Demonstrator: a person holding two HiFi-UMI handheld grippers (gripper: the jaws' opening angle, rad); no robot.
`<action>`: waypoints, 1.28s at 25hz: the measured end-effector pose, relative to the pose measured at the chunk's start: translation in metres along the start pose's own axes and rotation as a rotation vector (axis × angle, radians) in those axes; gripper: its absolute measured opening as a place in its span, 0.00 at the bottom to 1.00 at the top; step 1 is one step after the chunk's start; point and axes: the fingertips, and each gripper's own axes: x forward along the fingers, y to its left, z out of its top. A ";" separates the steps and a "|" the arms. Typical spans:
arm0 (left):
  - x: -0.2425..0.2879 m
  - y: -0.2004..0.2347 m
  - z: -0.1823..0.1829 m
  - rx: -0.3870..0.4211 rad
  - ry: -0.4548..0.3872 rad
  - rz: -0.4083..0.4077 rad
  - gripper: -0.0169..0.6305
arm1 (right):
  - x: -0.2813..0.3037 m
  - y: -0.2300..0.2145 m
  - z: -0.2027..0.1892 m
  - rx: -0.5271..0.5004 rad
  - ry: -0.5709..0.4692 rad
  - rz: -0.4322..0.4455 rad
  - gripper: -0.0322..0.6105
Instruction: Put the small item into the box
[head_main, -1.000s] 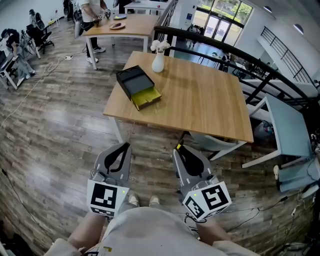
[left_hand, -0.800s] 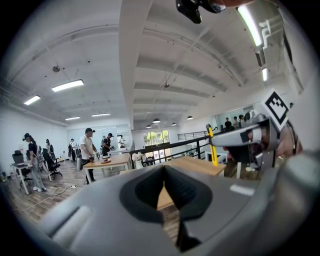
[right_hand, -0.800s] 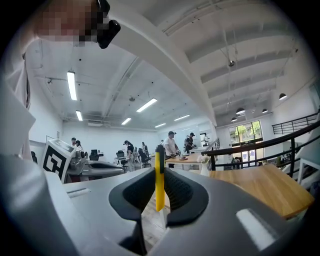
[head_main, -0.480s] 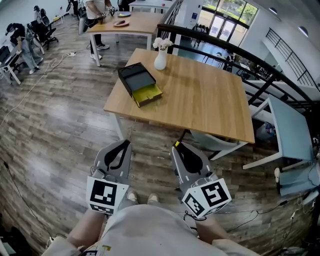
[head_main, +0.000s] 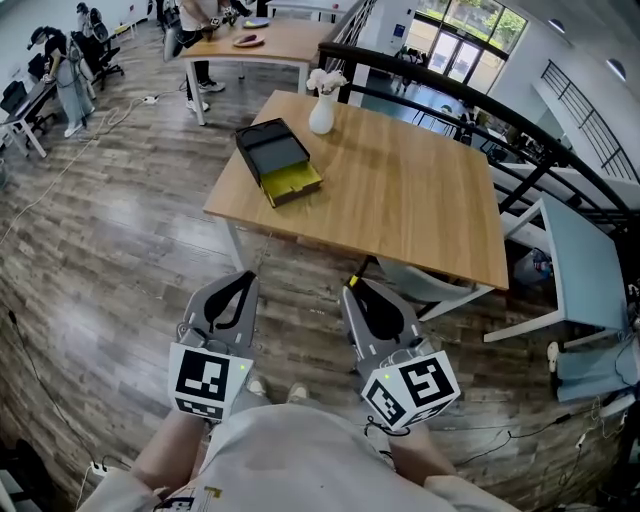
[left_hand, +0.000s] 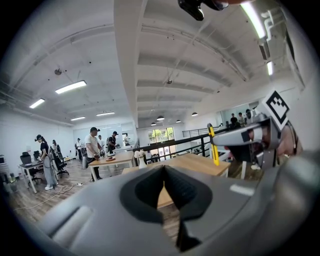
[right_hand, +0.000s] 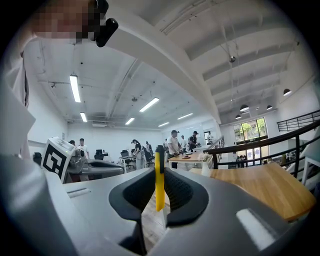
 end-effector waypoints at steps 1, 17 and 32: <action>0.002 0.000 0.001 0.001 -0.002 0.005 0.03 | 0.000 -0.003 0.000 -0.001 0.000 0.003 0.14; 0.028 -0.036 0.007 0.022 -0.005 0.006 0.03 | -0.005 -0.041 -0.008 0.037 -0.008 0.052 0.14; 0.077 0.008 -0.017 0.014 0.008 0.006 0.03 | 0.063 -0.058 -0.019 0.012 0.011 0.065 0.14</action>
